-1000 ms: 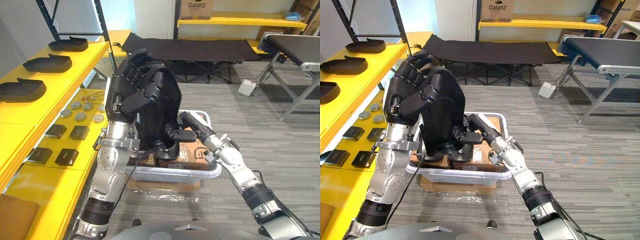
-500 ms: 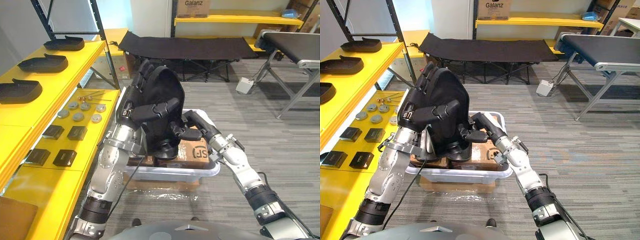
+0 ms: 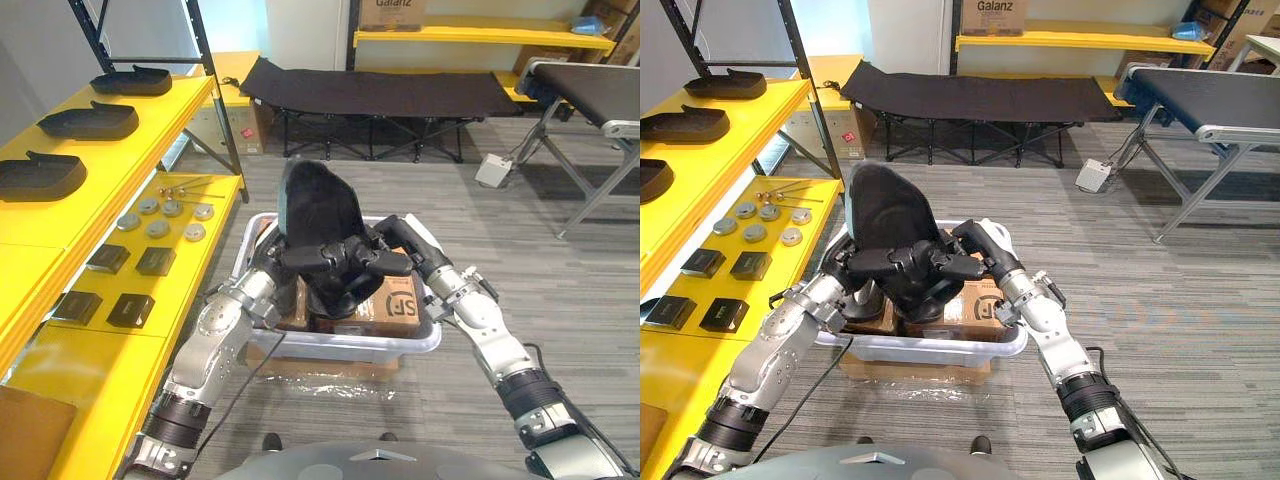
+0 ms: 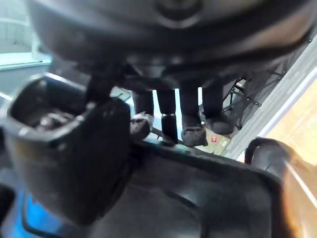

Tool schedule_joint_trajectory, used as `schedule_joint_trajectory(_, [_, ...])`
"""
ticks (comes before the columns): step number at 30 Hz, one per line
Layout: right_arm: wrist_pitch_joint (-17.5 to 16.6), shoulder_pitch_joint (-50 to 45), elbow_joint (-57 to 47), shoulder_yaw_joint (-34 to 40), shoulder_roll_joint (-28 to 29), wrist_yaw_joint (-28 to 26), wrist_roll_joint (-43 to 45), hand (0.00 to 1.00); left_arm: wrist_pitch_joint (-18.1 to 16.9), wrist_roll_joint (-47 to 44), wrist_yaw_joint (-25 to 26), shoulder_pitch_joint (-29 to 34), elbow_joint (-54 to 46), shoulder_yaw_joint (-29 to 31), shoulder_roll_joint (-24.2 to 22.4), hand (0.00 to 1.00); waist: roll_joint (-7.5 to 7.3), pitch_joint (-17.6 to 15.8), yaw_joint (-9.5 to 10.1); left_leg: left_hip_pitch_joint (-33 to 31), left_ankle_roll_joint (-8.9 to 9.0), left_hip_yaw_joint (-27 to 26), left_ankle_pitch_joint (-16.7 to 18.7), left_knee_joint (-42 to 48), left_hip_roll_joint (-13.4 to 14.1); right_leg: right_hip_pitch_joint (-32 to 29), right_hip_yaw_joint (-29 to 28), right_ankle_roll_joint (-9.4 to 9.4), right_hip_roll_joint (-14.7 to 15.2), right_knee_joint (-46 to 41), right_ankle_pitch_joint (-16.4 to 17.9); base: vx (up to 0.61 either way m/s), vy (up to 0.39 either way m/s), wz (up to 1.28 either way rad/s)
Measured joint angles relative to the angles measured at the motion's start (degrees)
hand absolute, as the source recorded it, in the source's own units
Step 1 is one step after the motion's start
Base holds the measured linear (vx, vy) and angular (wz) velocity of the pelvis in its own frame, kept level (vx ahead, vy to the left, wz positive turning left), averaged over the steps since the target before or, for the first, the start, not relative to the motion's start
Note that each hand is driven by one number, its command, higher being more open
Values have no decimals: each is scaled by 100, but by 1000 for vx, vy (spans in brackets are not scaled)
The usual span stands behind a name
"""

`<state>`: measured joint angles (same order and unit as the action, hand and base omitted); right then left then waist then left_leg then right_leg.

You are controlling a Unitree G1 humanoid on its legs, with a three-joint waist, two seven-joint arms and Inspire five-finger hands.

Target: Walk over and take three plastic housings, then place them on the shelf

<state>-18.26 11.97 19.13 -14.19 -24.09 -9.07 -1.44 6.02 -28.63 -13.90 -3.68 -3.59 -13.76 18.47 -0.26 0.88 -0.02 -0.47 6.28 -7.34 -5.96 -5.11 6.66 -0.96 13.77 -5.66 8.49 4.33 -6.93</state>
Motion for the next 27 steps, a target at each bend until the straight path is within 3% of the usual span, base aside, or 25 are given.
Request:
schedule_joint_trajectory(11, [-4,-125,-207,-335,-77,-121,-5,0,3,-13,338,-29,350,-22,263,0,30,-176,35,-6,27,4,19,21,32,10,3,15,-59,5,-8,1,-1,-1])
schedule_joint_trajectory(14, [-4,-125,-207,-330,-70,-44,-6,0,-146,0,491,-28,350,-110,249,0,36,-180,34,-3,27,6,21,21,27,15,1,15,-54,5,-7,0,0,0])
schedule_joint_trajectory(15, [-4,-125,-208,-317,-65,-13,-5,100,-205,2,548,-22,350,-113,221,0,38,-181,34,-1,27,7,21,20,28,17,1,15,-55,5,-7,0,0,0])
schedule_joint_trajectory(21, [-5,-125,-245,-240,-9,134,4,100,-418,293,779,-16,307,-120,19,0,94,-265,37,13,25,17,22,18,48,36,5,20,-61,6,-3,-32,-11,0])
schedule_joint_trajectory(27, [-2,-125,-245,-117,42,190,5,100,-736,1388,1301,42,65,-108,-215,0,79,-293,92,16,30,10,24,18,50,33,30,43,-78,4,15,-5,-4,0])
